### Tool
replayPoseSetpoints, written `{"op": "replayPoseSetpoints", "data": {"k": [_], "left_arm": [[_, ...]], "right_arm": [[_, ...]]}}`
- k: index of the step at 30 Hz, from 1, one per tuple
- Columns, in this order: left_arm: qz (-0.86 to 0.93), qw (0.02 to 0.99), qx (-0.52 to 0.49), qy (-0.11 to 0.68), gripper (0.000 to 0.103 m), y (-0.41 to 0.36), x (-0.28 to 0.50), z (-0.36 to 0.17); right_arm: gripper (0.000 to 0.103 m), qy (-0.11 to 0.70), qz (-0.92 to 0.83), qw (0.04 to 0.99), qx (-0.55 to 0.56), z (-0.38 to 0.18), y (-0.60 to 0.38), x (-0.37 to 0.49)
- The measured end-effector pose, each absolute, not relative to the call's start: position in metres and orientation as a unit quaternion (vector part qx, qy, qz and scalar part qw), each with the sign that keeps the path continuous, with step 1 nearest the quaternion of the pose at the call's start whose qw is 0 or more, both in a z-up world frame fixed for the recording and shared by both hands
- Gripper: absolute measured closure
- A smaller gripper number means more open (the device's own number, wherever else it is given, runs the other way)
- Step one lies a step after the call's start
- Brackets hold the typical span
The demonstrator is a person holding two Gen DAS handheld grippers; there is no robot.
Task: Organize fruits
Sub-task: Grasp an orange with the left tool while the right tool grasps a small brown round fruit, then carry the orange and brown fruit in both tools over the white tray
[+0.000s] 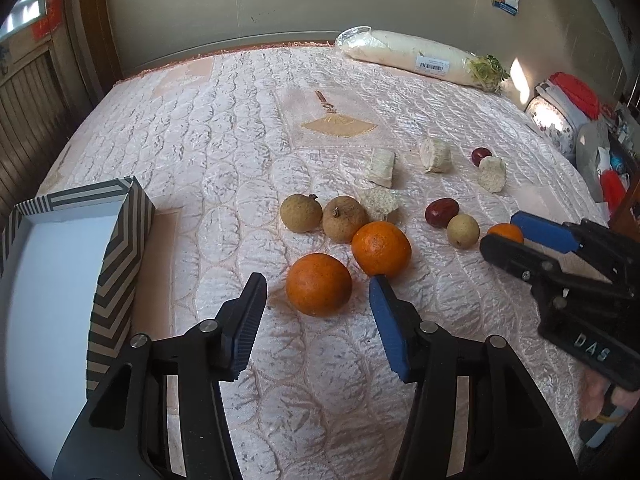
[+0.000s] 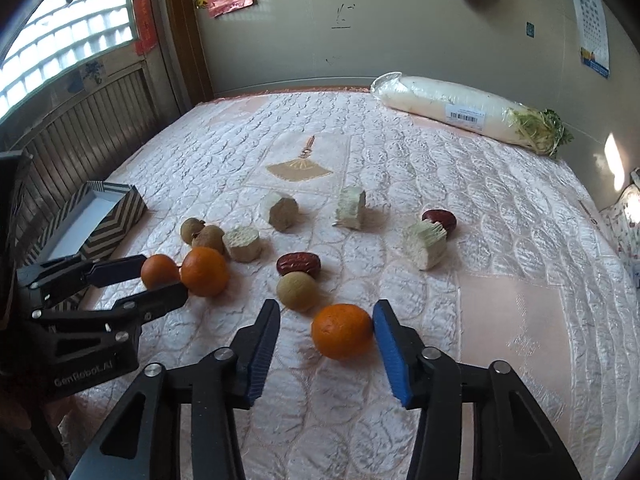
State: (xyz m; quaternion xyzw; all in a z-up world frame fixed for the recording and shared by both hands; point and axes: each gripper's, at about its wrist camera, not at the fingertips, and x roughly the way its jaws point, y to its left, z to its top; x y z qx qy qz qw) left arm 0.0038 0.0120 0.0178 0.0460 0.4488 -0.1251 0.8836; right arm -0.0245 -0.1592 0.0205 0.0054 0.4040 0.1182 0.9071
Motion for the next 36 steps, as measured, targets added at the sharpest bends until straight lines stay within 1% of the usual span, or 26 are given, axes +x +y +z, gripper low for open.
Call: {"op": "replayPoseSetpoints", "data": {"k": [5, 11, 12, 13, 17, 18, 19, 20, 24, 29, 36], "left_arm": [[-0.124, 0.882, 0.041, 0.453, 0.050, 0.014, 0.005, 0.015], [-0.122, 0.880, 0.041, 0.457, 0.049, 0.014, 0.005, 0.013], [-0.123, 0.880, 0.042, 0.457, 0.050, 0.013, 0.005, 0.013], [-0.123, 0.880, 0.043, 0.457, 0.050, 0.013, 0.005, 0.012], [-0.124, 0.879, 0.048, 0.457, 0.050, 0.011, 0.005, 0.012], [-0.124, 0.879, 0.048, 0.457, 0.058, 0.011, 0.004, 0.011], [-0.120, 0.880, 0.051, 0.457, 0.068, 0.011, 0.005, 0.012], [-0.116, 0.881, 0.053, 0.457, 0.070, 0.011, 0.005, 0.012], [-0.118, 0.880, 0.048, 0.458, 0.072, 0.014, 0.005, 0.012], [-0.114, 0.881, 0.031, 0.458, 0.072, 0.025, -0.001, 0.018], [-0.116, 0.889, 0.013, 0.442, 0.072, 0.039, -0.017, 0.041]], "right_arm": [[0.058, 0.400, 0.107, 0.910, -0.011, 0.027, -0.162, -0.022], [0.058, 0.409, 0.142, 0.901, -0.041, 0.029, -0.149, -0.015], [0.061, 0.413, 0.147, 0.898, -0.043, 0.027, -0.147, -0.012], [0.069, 0.420, 0.155, 0.893, -0.047, 0.025, -0.145, -0.009], [0.076, 0.433, 0.163, 0.883, -0.074, 0.017, -0.136, 0.001], [0.081, 0.434, 0.166, 0.882, -0.076, 0.017, -0.135, 0.003], [0.081, 0.434, 0.170, 0.882, -0.074, 0.017, -0.134, 0.004], [0.081, 0.434, 0.176, 0.880, -0.075, 0.016, -0.133, 0.004], [0.081, 0.436, 0.179, 0.877, -0.094, 0.016, -0.129, 0.001], [0.081, 0.424, 0.183, 0.885, -0.066, 0.028, -0.139, -0.009], [0.081, 0.401, 0.181, 0.897, -0.049, 0.043, -0.136, -0.029]]}}
